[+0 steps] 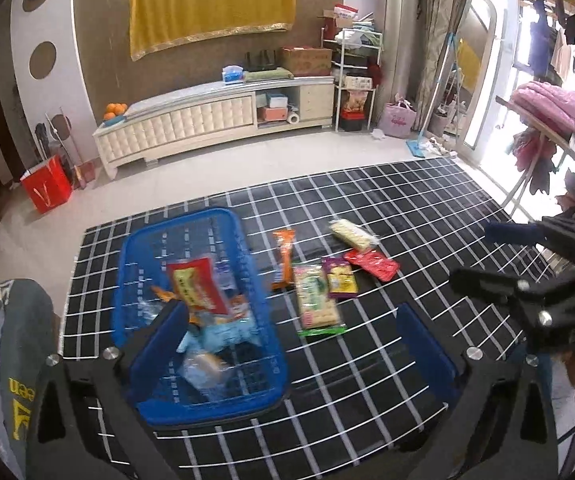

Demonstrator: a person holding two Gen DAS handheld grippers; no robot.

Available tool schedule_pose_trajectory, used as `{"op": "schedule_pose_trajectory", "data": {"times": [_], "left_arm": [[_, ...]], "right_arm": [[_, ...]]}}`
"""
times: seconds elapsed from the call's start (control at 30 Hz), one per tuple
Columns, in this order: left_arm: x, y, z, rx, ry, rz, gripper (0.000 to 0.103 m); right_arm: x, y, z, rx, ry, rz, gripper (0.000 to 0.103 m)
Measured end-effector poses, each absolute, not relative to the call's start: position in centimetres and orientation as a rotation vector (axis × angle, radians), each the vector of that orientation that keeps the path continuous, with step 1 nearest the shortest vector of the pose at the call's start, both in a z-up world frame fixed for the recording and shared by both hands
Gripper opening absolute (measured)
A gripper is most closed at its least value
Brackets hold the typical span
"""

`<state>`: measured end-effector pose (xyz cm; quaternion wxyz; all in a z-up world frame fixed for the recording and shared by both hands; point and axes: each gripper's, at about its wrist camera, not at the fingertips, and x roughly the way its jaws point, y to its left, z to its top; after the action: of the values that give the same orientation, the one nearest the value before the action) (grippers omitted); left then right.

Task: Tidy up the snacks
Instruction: 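Move both tools back over the remaining snacks on the mat, then grasp the purple potato-cracker pack with the left tool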

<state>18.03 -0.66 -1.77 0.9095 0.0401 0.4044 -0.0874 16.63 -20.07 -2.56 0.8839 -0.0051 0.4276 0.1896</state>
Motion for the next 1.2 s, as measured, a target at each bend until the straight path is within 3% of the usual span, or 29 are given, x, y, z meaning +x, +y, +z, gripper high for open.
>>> {"op": "schedule_pose_trajectory", "data": {"times": [0.07, 0.53, 1.2], "left_arm": [[18.4, -1.7, -2.2, 0.078, 0.846, -0.191, 0.103], [22.2, -9.8, -7.6, 0.208, 0.952, -0.185, 0.103], [31.6, -11.3, -18.2, 0.14, 1.193, -0.119, 0.103]], "right_arm": [[16.7, -21.3, -3.0, -0.01, 0.893, 0.377, 0.103], [19.6, -27.5, -9.4, 0.012, 1.008, 0.265, 0.103], [26.3, -30.1, -18.1, 0.089, 1.149, 0.215, 0.103]]}}
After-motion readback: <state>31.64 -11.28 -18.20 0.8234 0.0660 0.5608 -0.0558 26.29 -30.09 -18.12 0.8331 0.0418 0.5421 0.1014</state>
